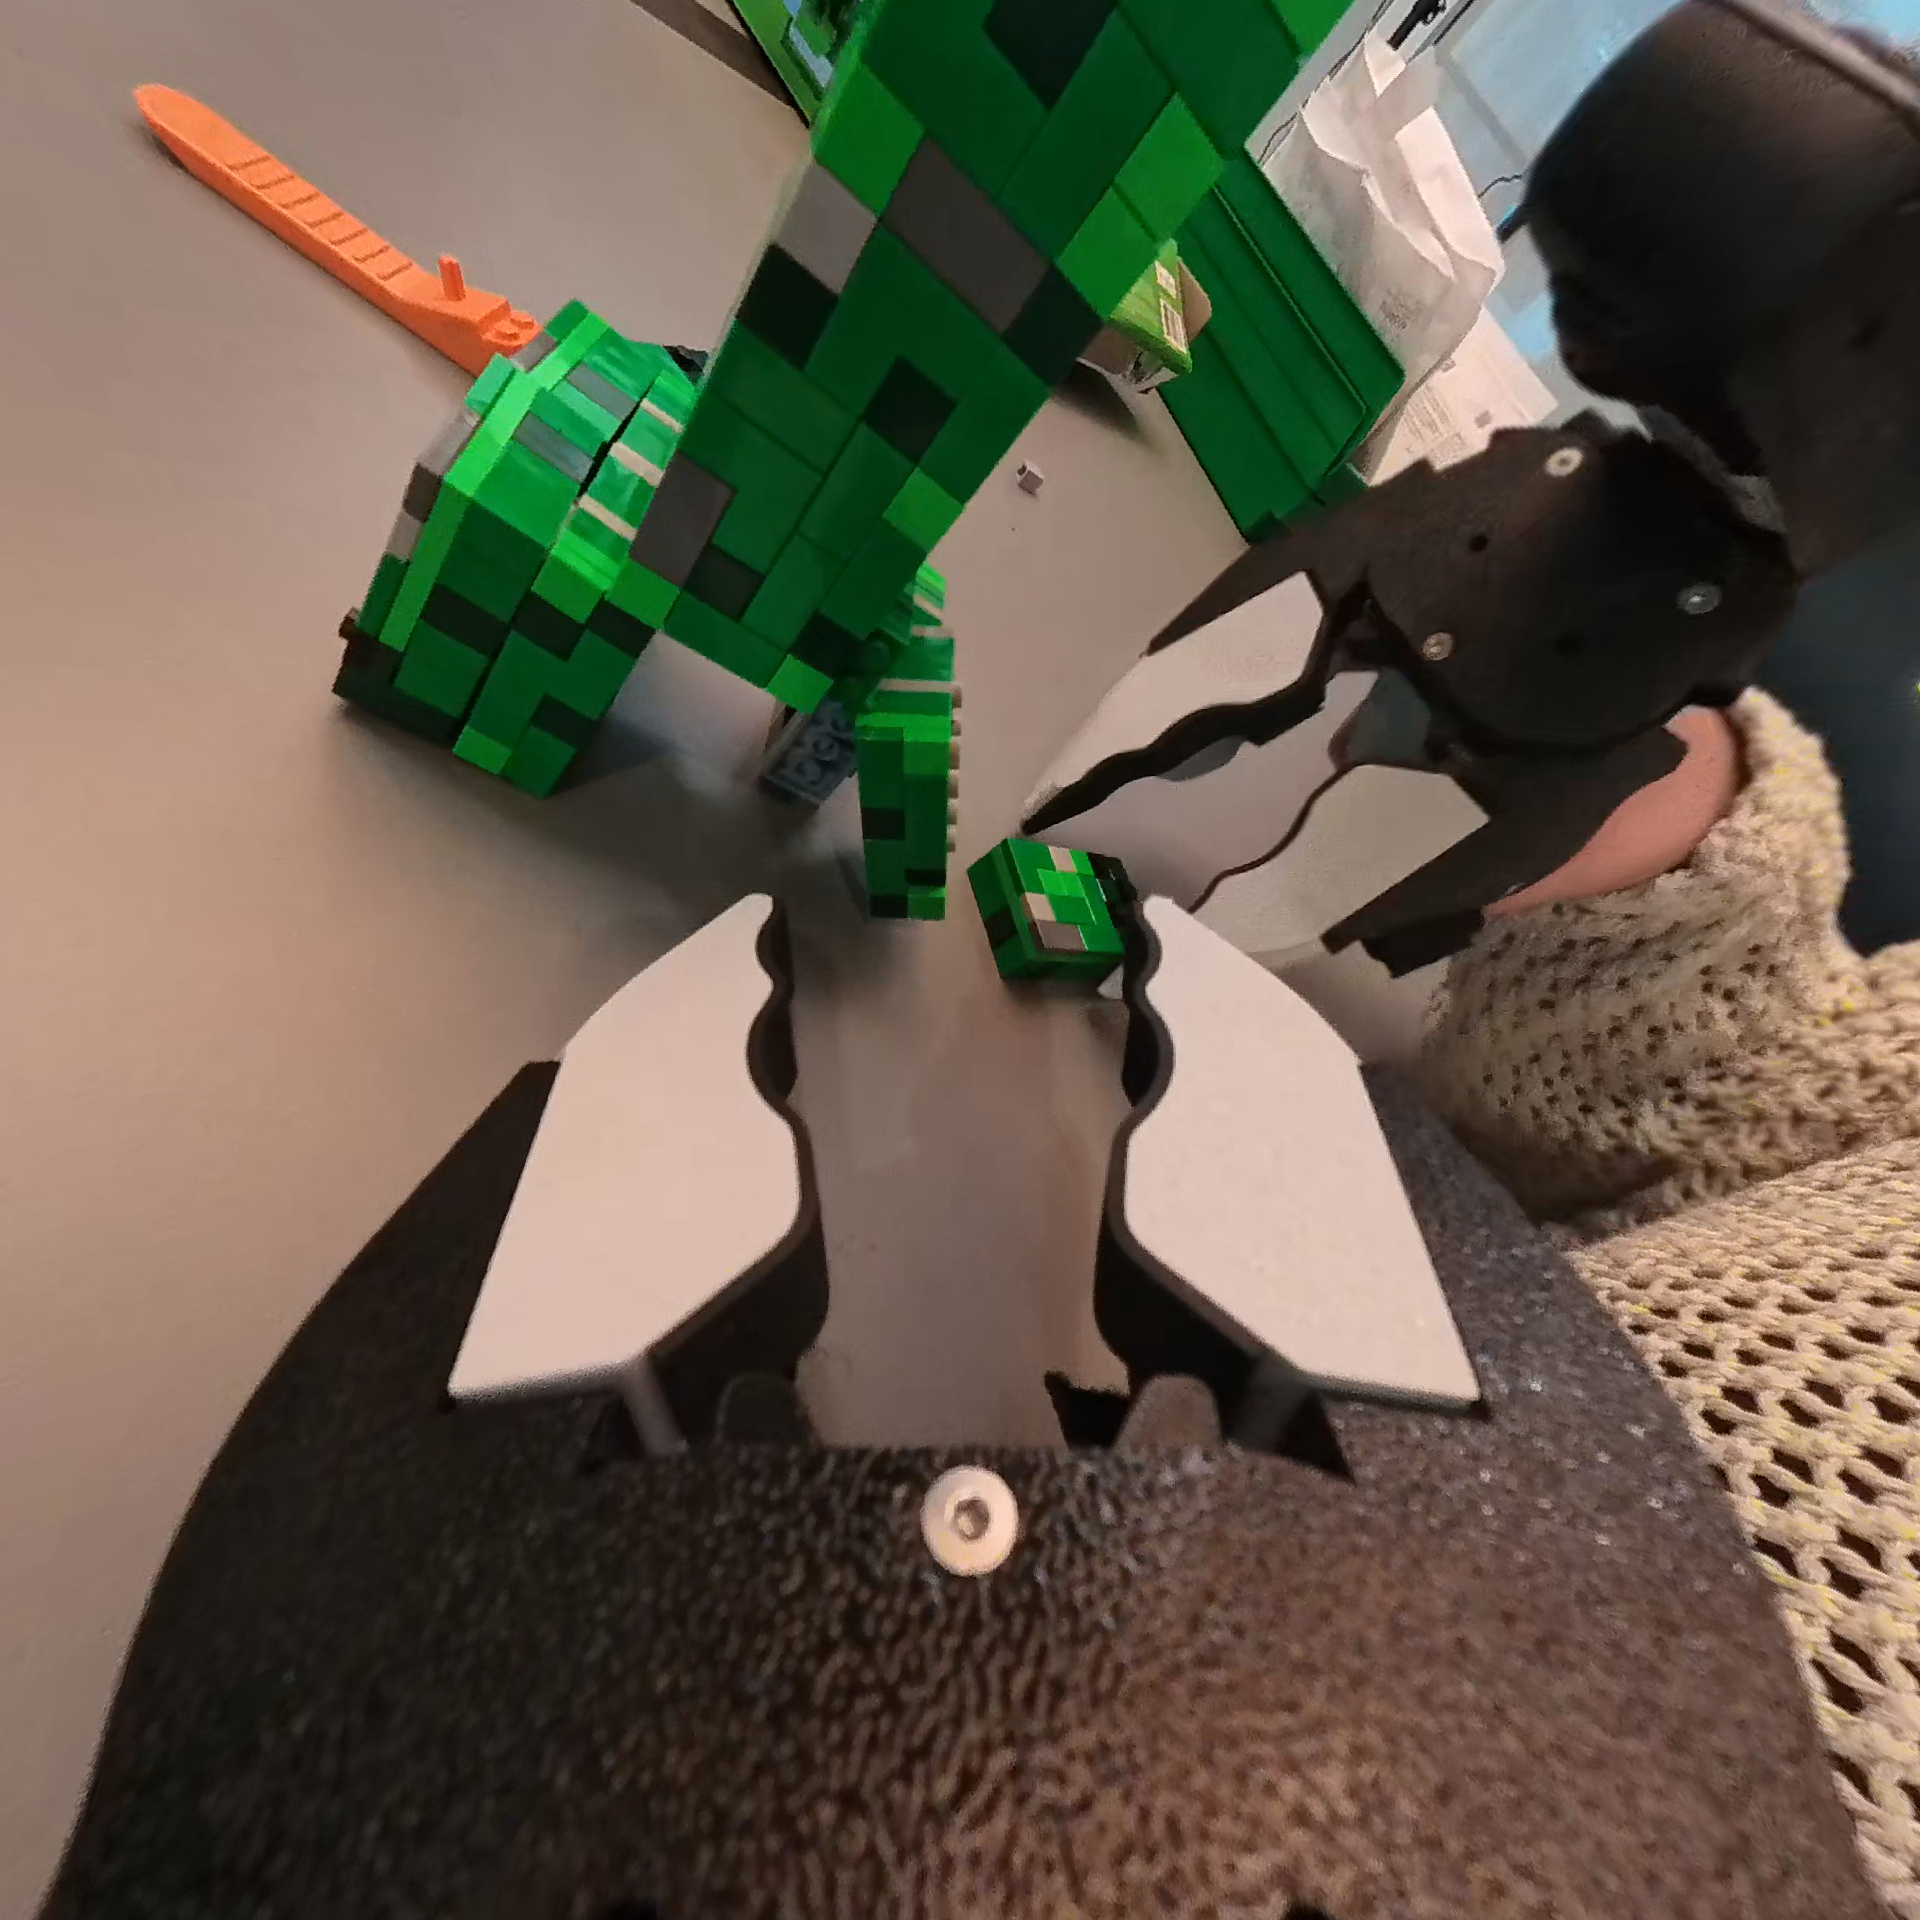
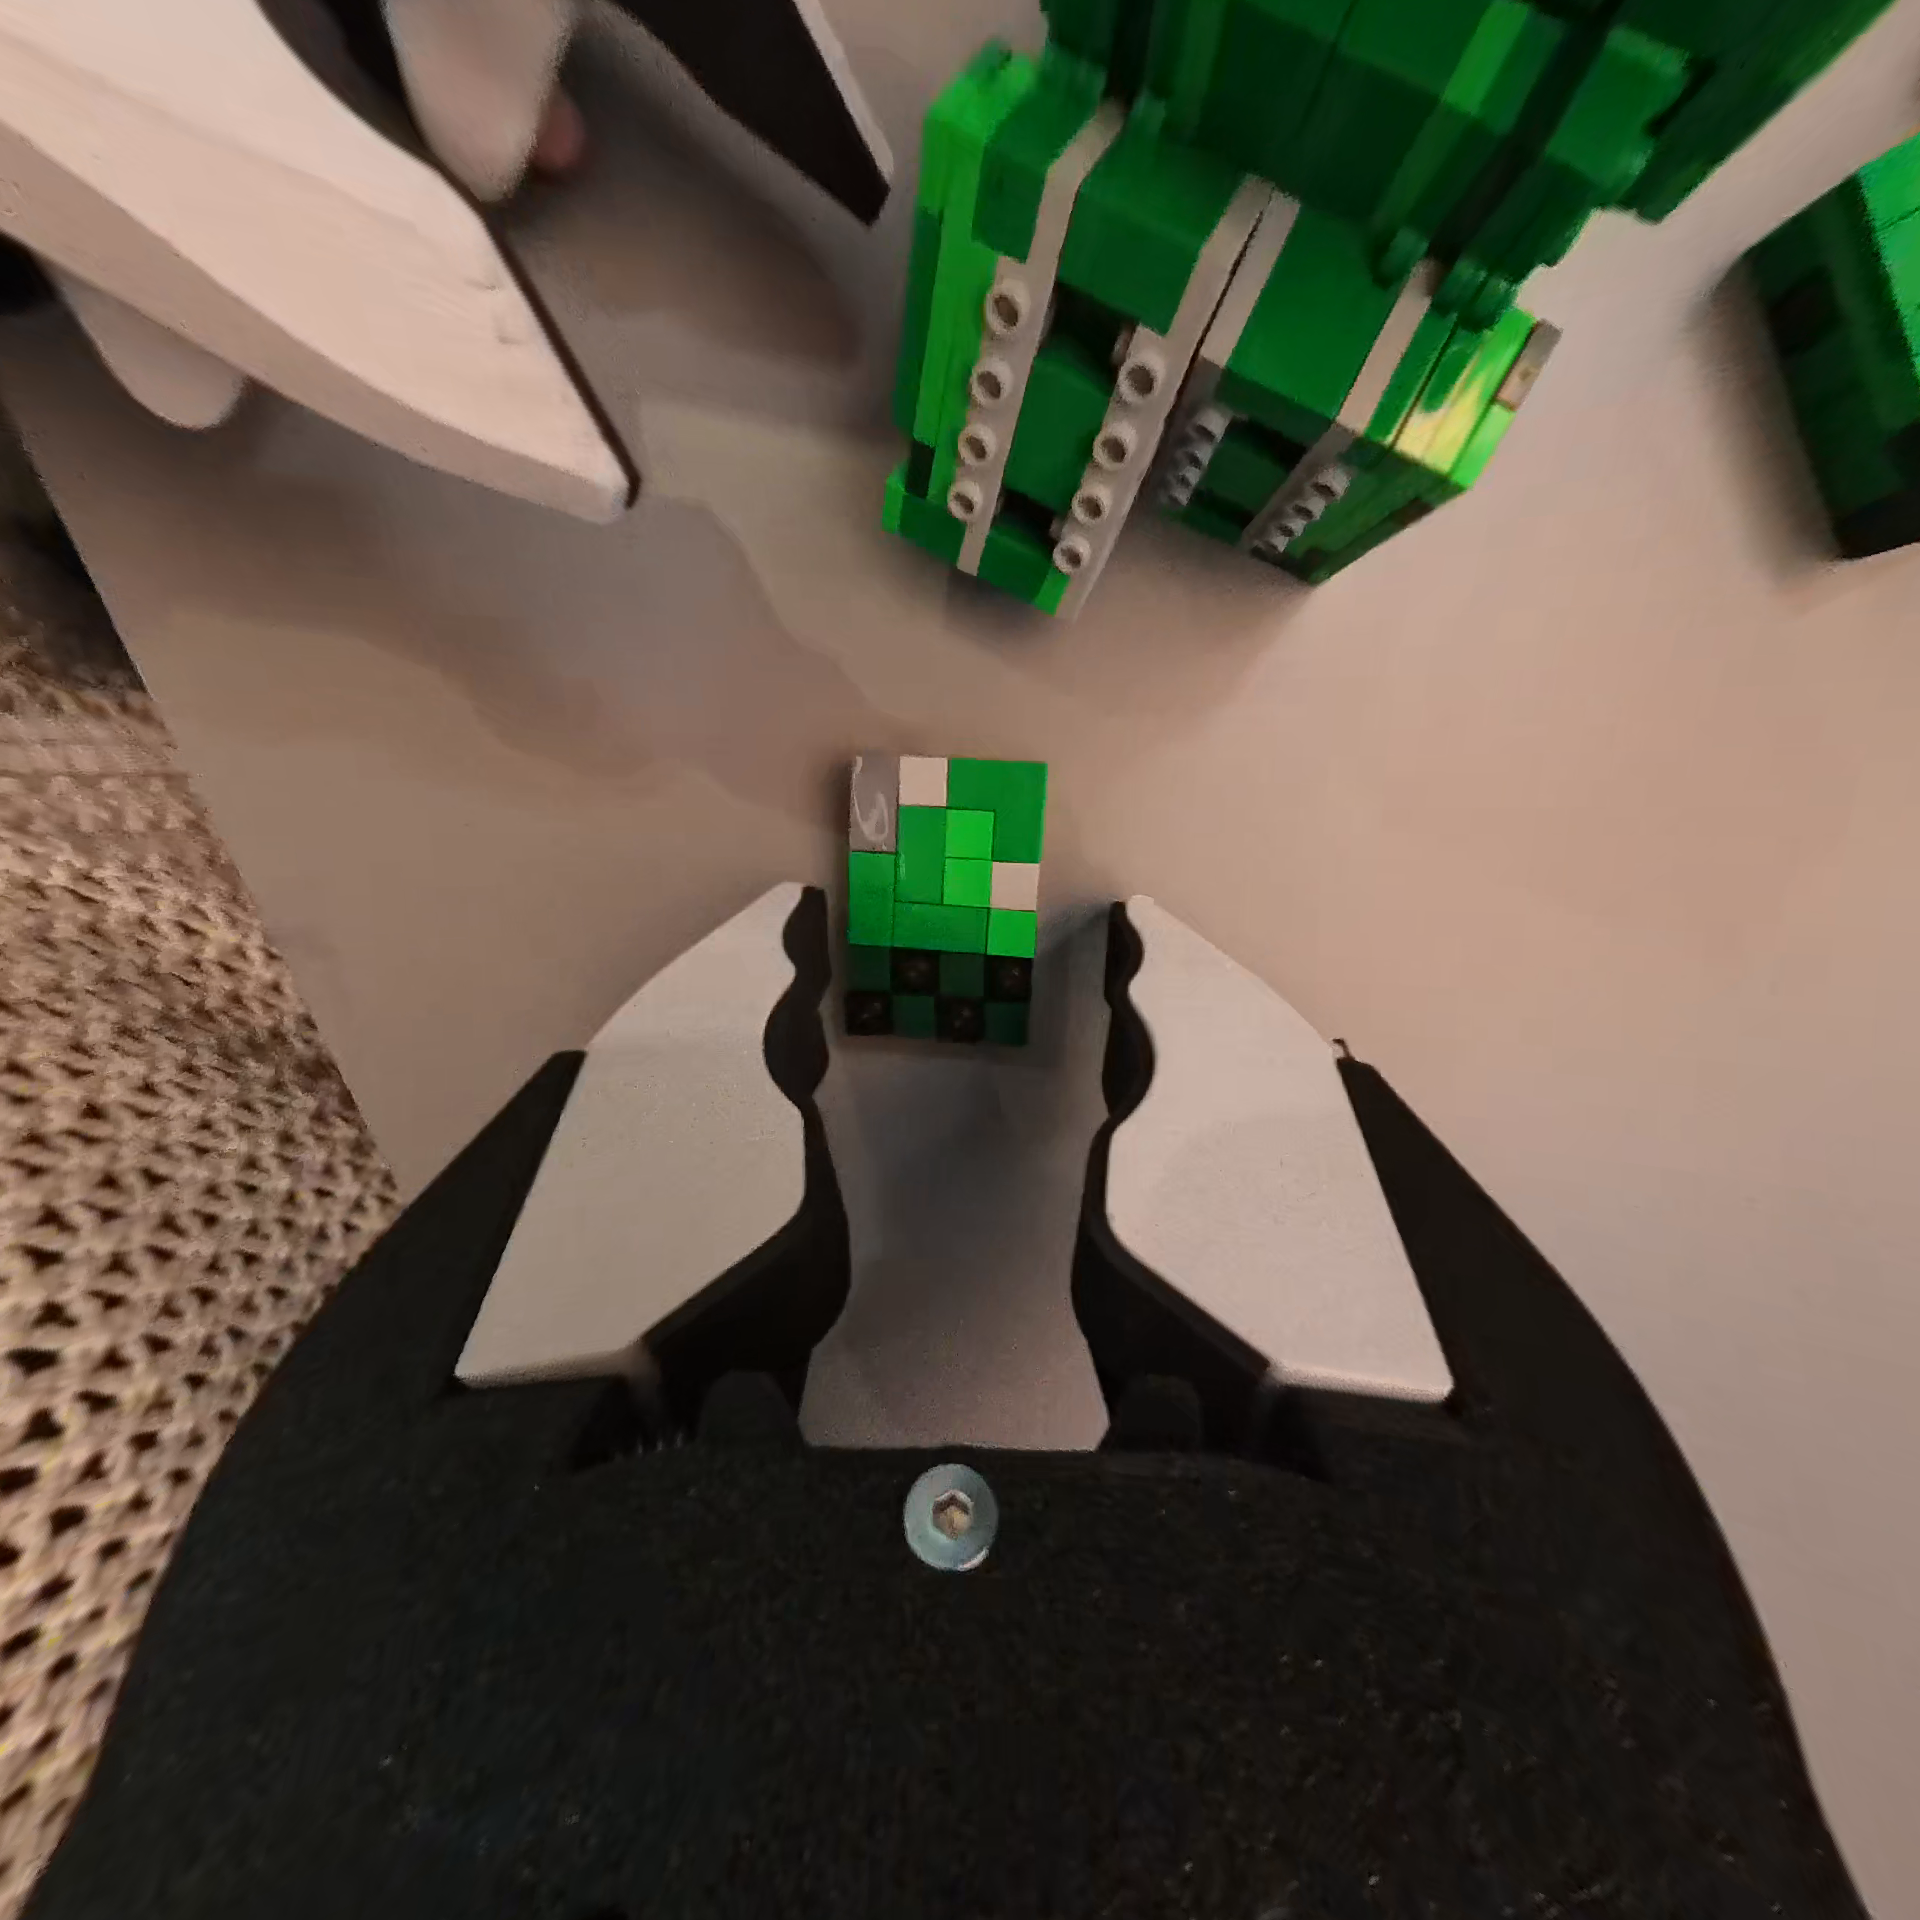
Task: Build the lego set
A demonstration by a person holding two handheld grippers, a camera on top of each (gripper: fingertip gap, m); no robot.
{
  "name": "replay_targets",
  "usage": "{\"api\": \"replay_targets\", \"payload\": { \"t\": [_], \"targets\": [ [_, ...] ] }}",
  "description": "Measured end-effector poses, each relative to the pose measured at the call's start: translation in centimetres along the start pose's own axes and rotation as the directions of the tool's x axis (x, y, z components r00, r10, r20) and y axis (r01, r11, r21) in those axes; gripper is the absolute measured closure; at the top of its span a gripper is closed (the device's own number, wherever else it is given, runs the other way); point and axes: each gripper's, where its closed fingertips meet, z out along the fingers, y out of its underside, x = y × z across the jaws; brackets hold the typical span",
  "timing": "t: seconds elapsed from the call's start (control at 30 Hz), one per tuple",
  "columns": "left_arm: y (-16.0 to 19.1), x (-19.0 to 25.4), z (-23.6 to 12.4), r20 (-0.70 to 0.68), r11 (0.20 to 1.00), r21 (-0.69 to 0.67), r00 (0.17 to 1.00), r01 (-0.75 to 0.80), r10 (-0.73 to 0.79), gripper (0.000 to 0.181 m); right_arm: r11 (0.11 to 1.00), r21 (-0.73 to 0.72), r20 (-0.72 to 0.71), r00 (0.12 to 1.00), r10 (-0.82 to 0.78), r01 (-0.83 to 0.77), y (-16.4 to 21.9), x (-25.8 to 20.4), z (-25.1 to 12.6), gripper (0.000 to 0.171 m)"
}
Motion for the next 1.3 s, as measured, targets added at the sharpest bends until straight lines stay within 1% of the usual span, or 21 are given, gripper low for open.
{"api": "replay_targets", "payload": {
  "t": [0.03,0.13,0.2,0.23,0.3,0.37,0.47,0.53,0.63,0.73,0.83,1.1,1.3],
  "targets": [
    [0.0,0.0,0.0,0.001,1.0,-0.001,1.0,0.0,0.0,0.12,1.0,-0.029,0.004,1.0,-0.01,0.01,0.1,0.0,0.1,0.122],
    [0.1,-0.1,0.0,0.006,1.0,-0.004,1.0,-0.001,0.001,0.12,0.998,-0.062,0.039,0.999,-0.025,0.027,-0.1,-0.5,0.2,0.137],
    [0.0,-0.2,0.0,0.02,1.0,-0.001,1.0,0.001,-0.001,0.116,0.998,-0.054,0.022,1.0,-0.019,0.02,-0.2,-0.4,0.2,0.137],
    [-0.2,-0.3,0.0,0.031,1.0,0.011,1.0,0.0,0.0,0.113,1.0,-0.027,0.004,1.0,-0.009,0.009,-0.4,-0.2,0.1,0.137],
    [-0.5,-0.4,0.0,0.042,0.999,0.033,0.999,-0.006,0.004,0.111,0.997,0.074,0.02,0.999,0.031,-0.032,-1.2,-0.5,-0.1,0.137],
    [-0.7,-0.4,0.1,0.041,0.999,0.047,0.999,-0.009,0.007,0.112,0.969,0.232,0.013,0.997,0.079,-0.08,-2.5,-0.4,-0.5,0.138],
    [-0.9,-0.2,0.1,0.029,0.998,0.057,1.0,-0.01,0.008,0.114,0.882,0.45,0.016,0.989,0.146,-0.138,-4.0,-0.2,-1.6,0.138],
    [-1.1,-0.1,0.2,0.014,0.998,0.063,1.0,-0.012,0.012,0.118,0.811,0.564,0.025,0.985,0.174,-0.157,-4.7,-0.1,-2.3,0.138],
    [-1.3,0.0,0.3,0.011,0.997,0.071,1.0,-0.018,0.017,0.12,0.735,0.663,0.016,0.984,0.179,-0.144,-5.8,-0.1,-2.6,0.138],
    [-1.3,0.0,0.7,0.006,0.998,0.064,1.0,-0.011,0.011,0.121,0.717,0.692,-0.047,0.987,0.155,-0.08,-6.7,-0.1,-2.6,0.138],
    [-1.4,-0.2,0.9,-0.008,0.998,0.057,1.0,0.012,-0.011,0.121,0.732,0.681,-0.117,0.981,0.154,-0.034,-6.9,0.4,-2.2,0.138],
    [-1.8,-0.3,1.0,-0.032,0.998,0.055,0.999,0.011,-0.009,0.121,0.702,0.71,-0.117,0.975,0.191,-0.053,-7.3,0.4,-1.8,0.138],
    [-2.2,-0.3,1.0,-0.032,0.997,0.073,1.0,0.001,0.001,0.126,0.702,0.712,-0.183,0.96,0.212,-0.019,-7.4,0.6,-1.7,0.138]
  ]
}}
